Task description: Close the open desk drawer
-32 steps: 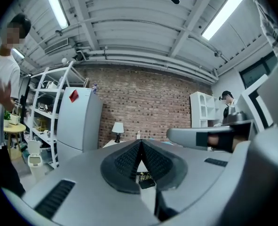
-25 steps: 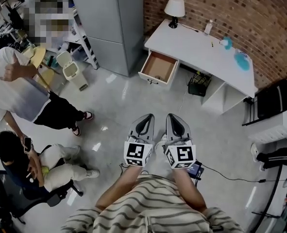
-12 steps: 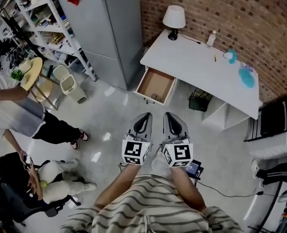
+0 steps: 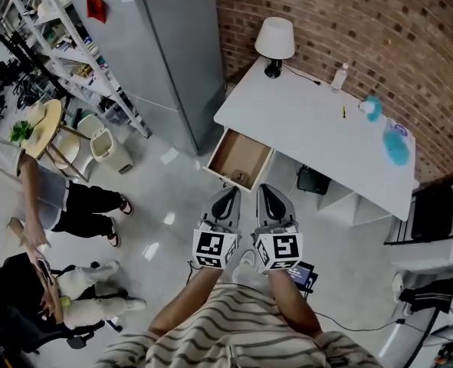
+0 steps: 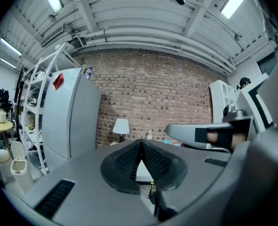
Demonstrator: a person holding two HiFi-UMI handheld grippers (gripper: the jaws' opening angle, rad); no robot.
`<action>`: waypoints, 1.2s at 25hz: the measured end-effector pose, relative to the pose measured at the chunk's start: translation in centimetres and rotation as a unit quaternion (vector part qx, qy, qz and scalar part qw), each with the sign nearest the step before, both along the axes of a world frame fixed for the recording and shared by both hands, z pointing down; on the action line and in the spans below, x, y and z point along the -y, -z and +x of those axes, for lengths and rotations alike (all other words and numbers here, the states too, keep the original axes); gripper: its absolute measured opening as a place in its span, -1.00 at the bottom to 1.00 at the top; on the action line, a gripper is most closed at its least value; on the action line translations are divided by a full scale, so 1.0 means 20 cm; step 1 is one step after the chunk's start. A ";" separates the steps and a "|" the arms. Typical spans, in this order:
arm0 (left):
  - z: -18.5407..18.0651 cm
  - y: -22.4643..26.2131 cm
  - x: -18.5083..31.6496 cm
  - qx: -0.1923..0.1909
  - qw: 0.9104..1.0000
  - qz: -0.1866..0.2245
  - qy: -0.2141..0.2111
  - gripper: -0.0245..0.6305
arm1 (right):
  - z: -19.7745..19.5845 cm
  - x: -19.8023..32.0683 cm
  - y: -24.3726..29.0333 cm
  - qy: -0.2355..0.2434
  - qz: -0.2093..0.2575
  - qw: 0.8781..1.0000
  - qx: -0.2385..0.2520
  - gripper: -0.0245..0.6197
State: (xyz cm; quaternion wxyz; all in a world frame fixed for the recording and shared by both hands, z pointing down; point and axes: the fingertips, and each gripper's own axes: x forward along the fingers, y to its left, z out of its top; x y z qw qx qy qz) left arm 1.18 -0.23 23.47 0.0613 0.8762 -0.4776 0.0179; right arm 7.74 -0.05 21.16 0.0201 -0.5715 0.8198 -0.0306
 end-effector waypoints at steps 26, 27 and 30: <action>-0.25 -0.17 0.77 -0.035 0.999 -0.036 -0.019 -0.90 | -0.21 0.75 -0.18 -0.024 -0.042 0.999 -0.008 -0.90; -0.28 -0.18 0.80 -0.037 0.998 -0.037 -0.020 -0.90 | -0.23 0.77 -0.18 -0.025 -0.041 0.999 -0.009 -0.89; -0.32 -0.22 0.85 -0.037 0.998 -0.044 -0.022 -0.90 | -0.27 0.83 -0.21 -0.027 -0.045 0.999 -0.007 -0.89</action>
